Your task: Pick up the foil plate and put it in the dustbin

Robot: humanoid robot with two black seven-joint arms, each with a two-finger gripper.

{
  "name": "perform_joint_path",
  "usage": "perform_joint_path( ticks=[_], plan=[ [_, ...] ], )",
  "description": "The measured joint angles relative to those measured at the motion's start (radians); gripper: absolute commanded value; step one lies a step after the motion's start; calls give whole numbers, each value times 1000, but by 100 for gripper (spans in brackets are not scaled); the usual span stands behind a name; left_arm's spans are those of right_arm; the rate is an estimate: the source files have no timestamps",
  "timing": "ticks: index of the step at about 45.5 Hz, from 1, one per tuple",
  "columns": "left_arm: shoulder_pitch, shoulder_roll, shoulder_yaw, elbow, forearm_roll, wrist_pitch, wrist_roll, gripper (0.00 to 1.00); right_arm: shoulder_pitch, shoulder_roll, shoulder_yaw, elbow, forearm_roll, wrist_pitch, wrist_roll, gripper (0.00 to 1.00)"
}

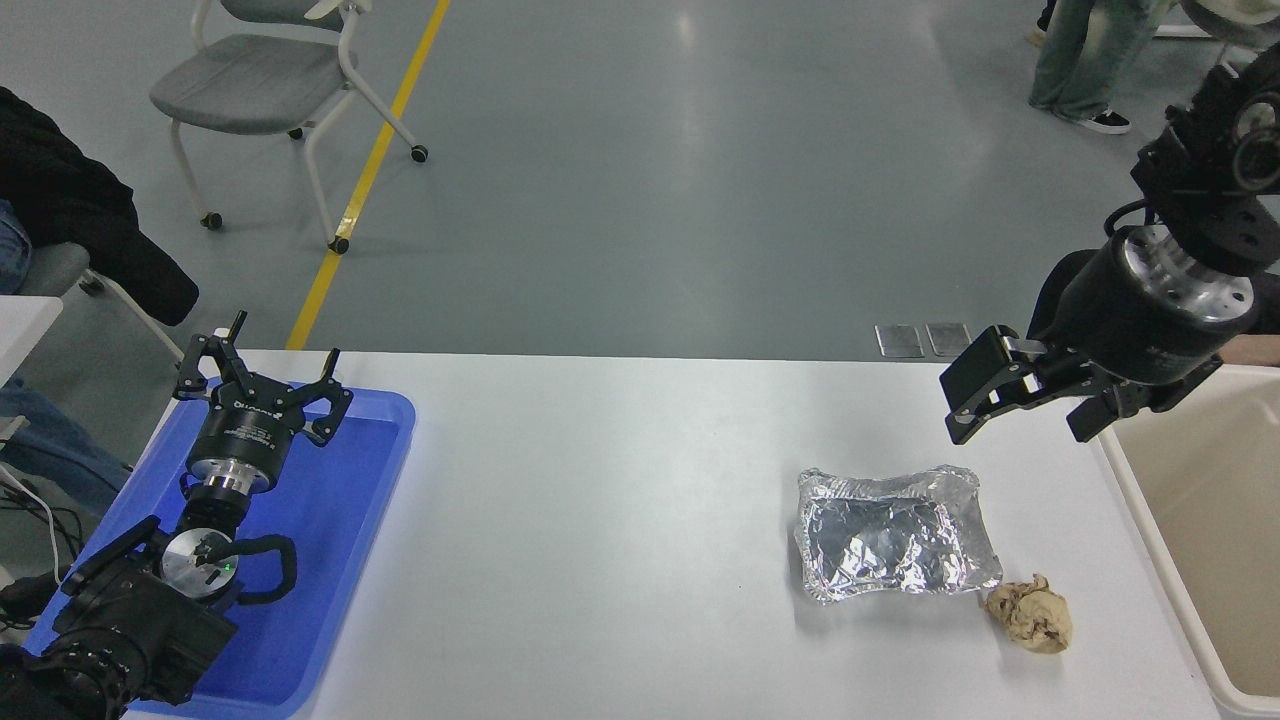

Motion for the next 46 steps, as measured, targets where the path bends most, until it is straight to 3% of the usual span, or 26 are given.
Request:
perform_joint_path(
  ticks=[34,46],
  plan=[
    [0,-1,0,-1,0,0,1,100,-100,15,34,-47,-5,-27,1,100],
    [0,-2,0,-1,0,0,0,100,-297,11,75,-149,-135,-127,-3,100]
  ],
)
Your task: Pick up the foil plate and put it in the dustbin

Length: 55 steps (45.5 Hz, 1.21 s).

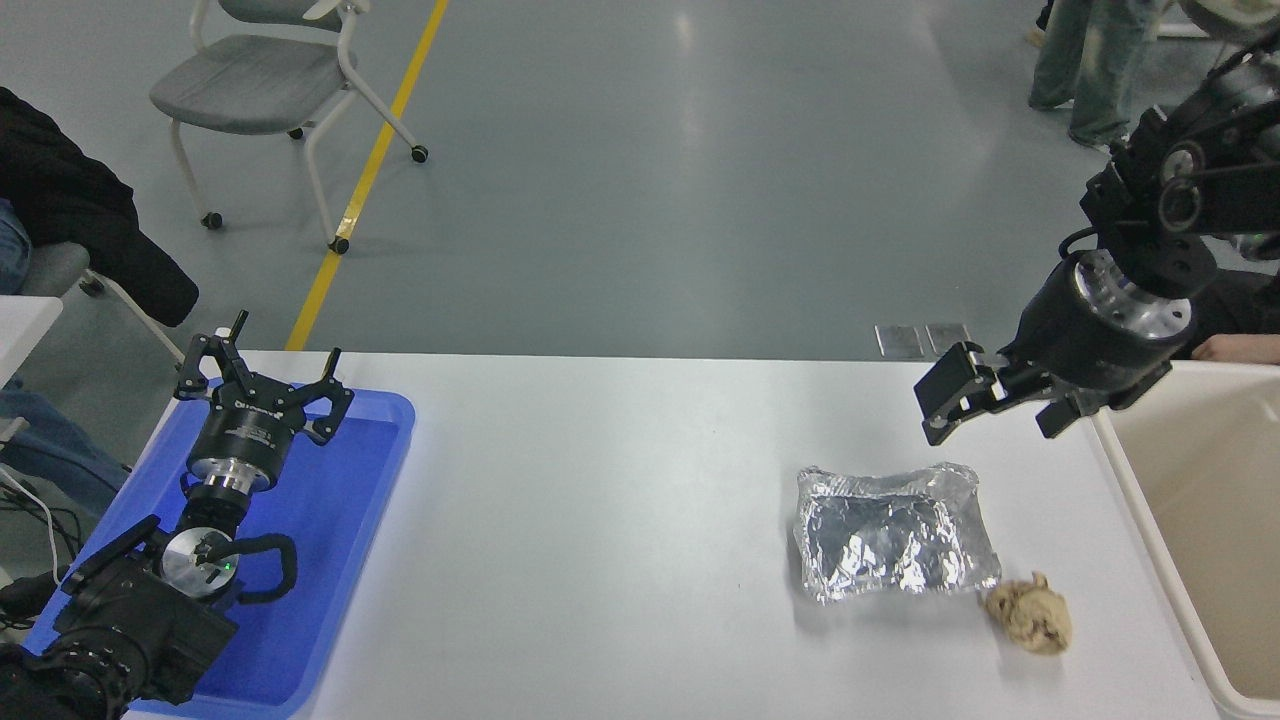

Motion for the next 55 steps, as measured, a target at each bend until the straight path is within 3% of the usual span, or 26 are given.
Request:
perform_joint_path(
  ticks=[26,49,55],
  plan=[
    [-1,-3,0,0,0,0,0,100,-518,-12,124,-336,-207,-218,0,100],
    [-1,-3,0,-1,0,0,0,100,-846,37,222,-592,-255,-371,0,100],
    [-1,-3,0,-1,0,0,0,100,-900,48,239,-639,-257,-389,-1,78]
  ],
)
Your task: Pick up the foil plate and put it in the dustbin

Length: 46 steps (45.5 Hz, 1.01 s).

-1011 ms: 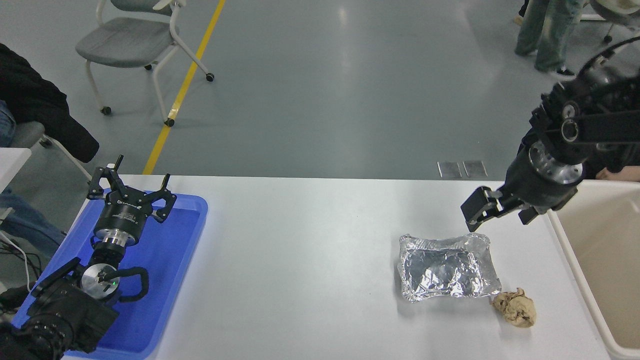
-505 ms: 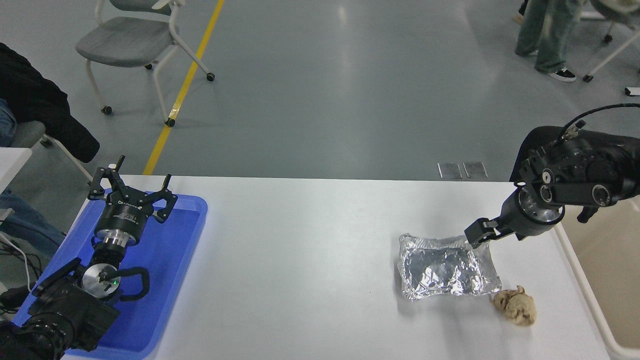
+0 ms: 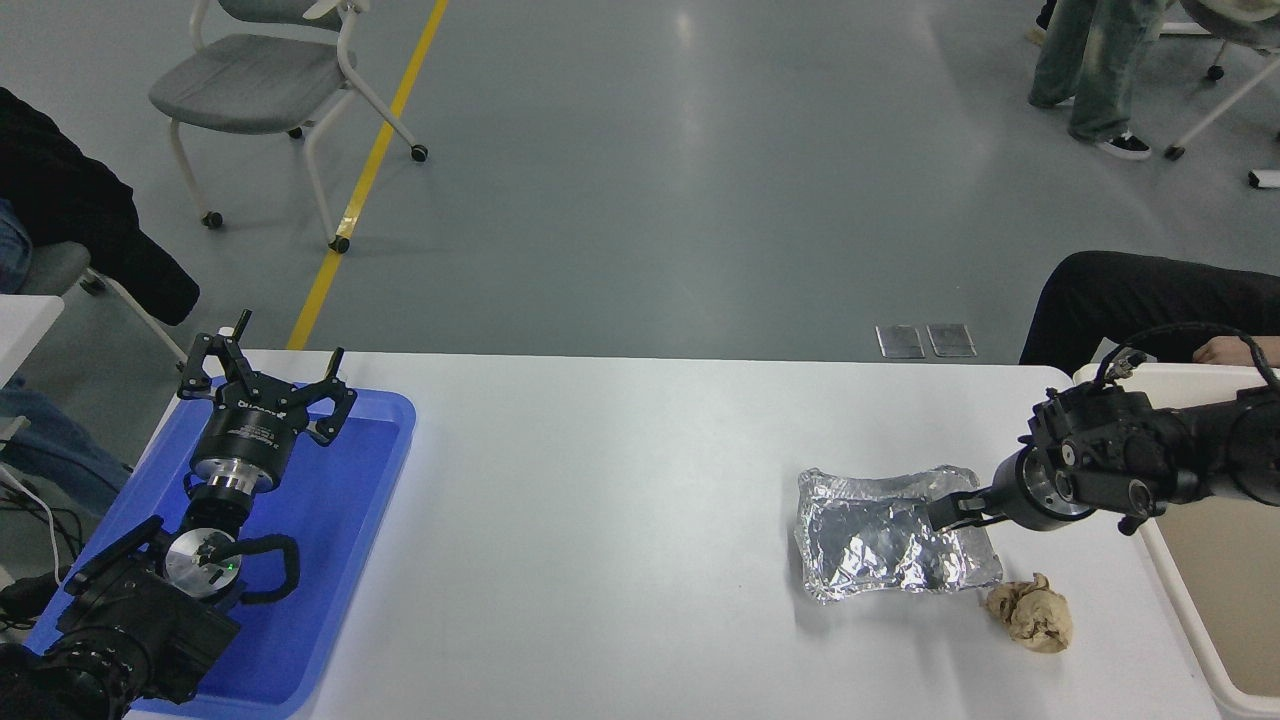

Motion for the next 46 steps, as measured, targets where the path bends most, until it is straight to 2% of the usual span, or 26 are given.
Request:
perform_joint_path(
  ticks=[4,8,9,10,11,46],
  plan=[
    [0,0,0,0,0,0,0,100,-29,7,8,-22,-1,-13,0,55],
    [0,0,0,0,0,0,0,100,-51,13,14,-38,-2,-25,0,36],
    [0,0,0,0,0,0,0,100,-54,14,15,-40,-2,-28,0,26],
    [0,0,0,0,0,0,0,100,-57,15,17,-42,-2,-30,1,8],
    [0,0,0,0,0,0,0,100,-61,16,18,-46,-2,-34,1,0],
    [0,0,0,0,0,0,0,100,-15,3,35,2,-7,-52,7,0]
  ],
)
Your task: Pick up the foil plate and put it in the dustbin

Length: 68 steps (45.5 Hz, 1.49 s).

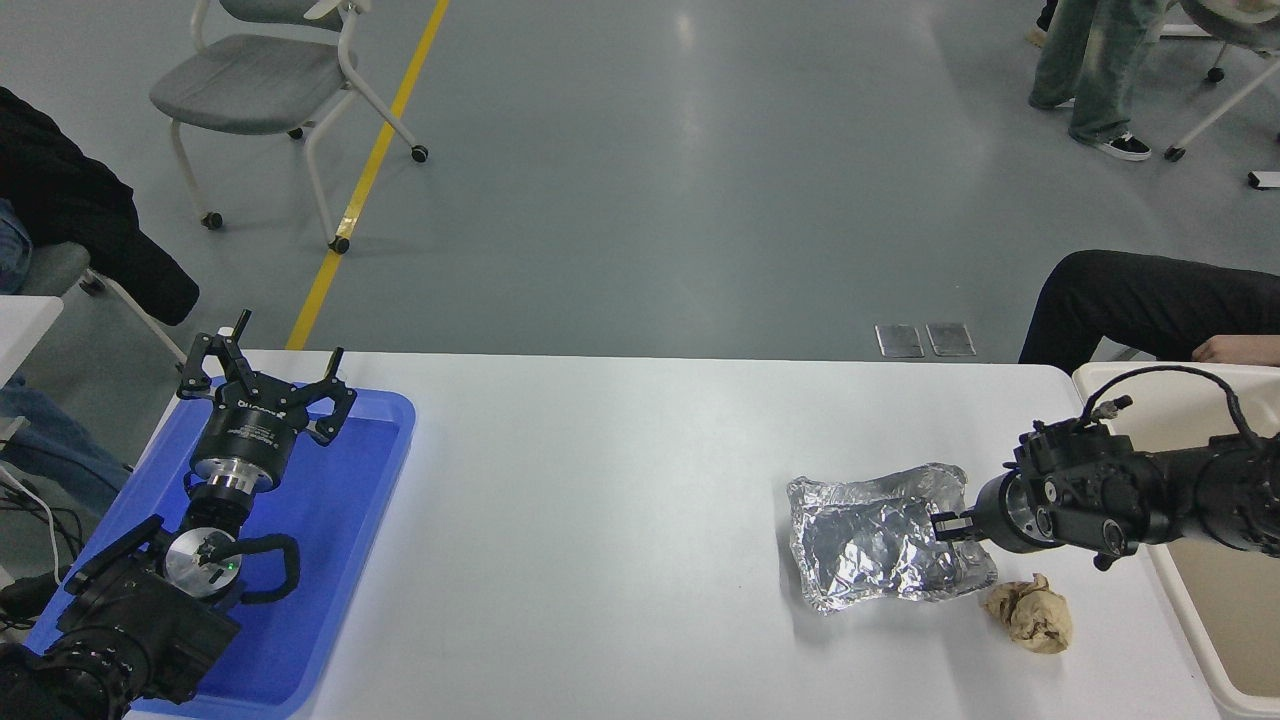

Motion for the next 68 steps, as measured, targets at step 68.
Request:
perform_joint_path(
  ticks=[68],
  plan=[
    [0,2,0,0,0,0,-1,100,1148,-221,-368,524,-66,509,6,0]
  ],
)
